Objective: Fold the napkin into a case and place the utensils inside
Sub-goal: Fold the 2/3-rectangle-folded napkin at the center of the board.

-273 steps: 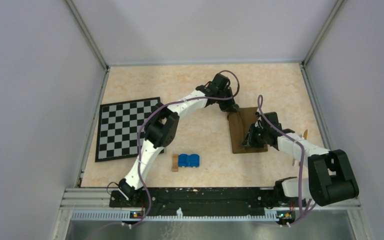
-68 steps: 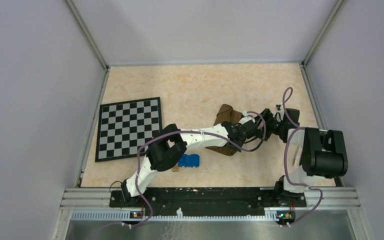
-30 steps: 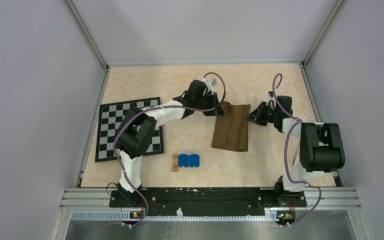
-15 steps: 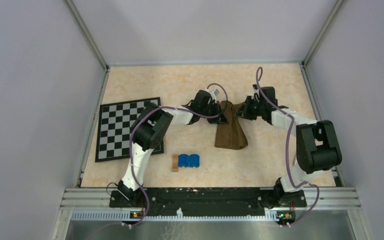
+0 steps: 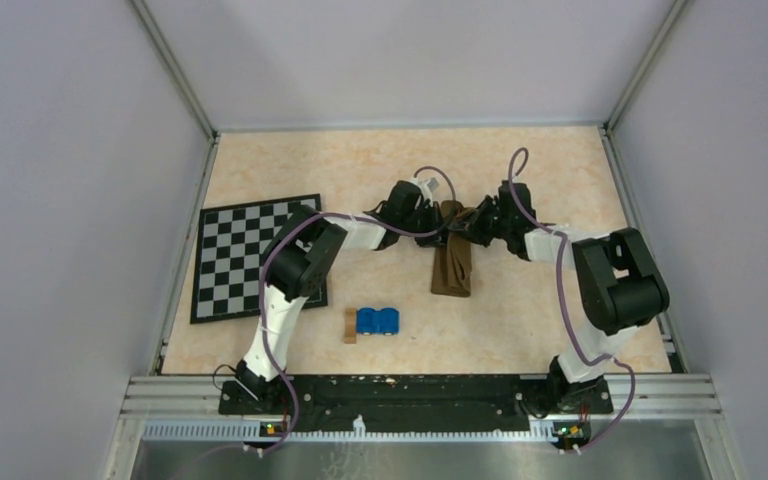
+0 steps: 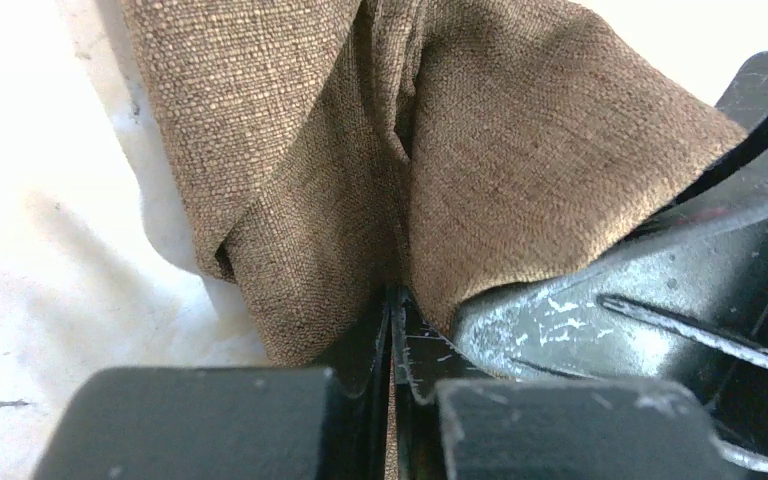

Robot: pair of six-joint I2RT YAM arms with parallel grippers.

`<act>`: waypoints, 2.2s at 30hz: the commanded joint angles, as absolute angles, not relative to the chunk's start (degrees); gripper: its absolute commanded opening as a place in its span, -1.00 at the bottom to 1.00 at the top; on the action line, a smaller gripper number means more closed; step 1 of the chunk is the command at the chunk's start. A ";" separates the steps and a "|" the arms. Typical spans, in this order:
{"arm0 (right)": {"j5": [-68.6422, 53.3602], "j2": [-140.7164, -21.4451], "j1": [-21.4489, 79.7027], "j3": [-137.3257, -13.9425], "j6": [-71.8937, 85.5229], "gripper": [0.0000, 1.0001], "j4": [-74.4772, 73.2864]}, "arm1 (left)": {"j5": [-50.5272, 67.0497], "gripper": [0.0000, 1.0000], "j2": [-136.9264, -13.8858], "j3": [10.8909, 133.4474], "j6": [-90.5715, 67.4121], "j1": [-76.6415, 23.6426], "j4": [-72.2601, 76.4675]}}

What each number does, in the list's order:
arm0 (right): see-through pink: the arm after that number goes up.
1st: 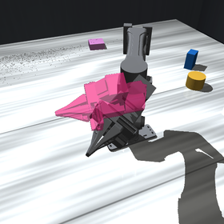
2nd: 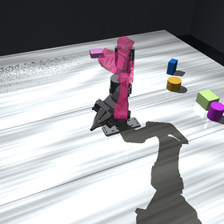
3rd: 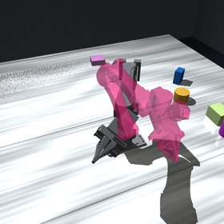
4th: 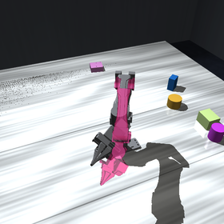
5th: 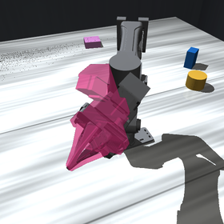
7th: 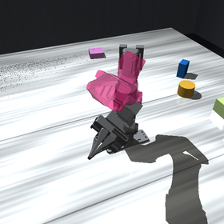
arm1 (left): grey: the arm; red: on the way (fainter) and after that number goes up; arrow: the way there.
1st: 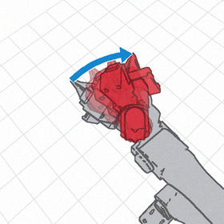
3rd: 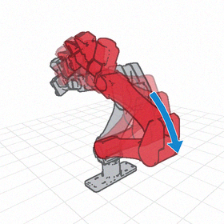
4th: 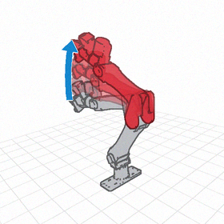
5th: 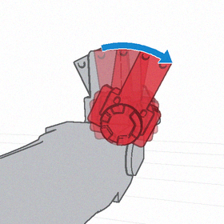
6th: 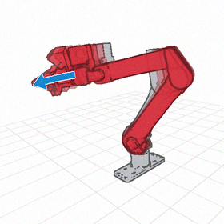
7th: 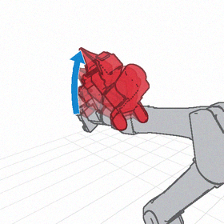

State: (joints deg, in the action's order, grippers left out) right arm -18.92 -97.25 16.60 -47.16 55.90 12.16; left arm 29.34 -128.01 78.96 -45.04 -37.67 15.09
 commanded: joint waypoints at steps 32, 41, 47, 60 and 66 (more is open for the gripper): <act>-13.46 -99.12 21.40 -48.34 55.09 -1.00 16.16 | 24.87 -0.65 -118.65 67.63 -39.43 -34.96 8.05; -12.77 -103.43 22.51 -49.95 57.10 -1.00 18.64 | 24.38 -0.78 -118.33 66.33 -38.99 -35.25 8.09; -11.82 -105.24 22.59 -50.54 56.63 -1.00 18.63 | 21.45 -0.22 -111.45 62.00 -39.04 -34.28 9.05; -12.31 -105.02 22.57 -50.71 56.43 -1.00 18.63 | 21.21 0.42 -114.70 69.79 -37.74 -38.52 5.01; -15.48 -104.39 22.59 -51.97 54.30 -1.00 18.05 | 16.52 -0.18 -118.70 70.09 -38.77 -39.12 2.20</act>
State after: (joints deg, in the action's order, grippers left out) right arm -13.39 -104.66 21.74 -48.58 56.62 17.61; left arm 20.43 -116.57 70.74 -39.05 -39.09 6.02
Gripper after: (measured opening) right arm 0.013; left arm 0.517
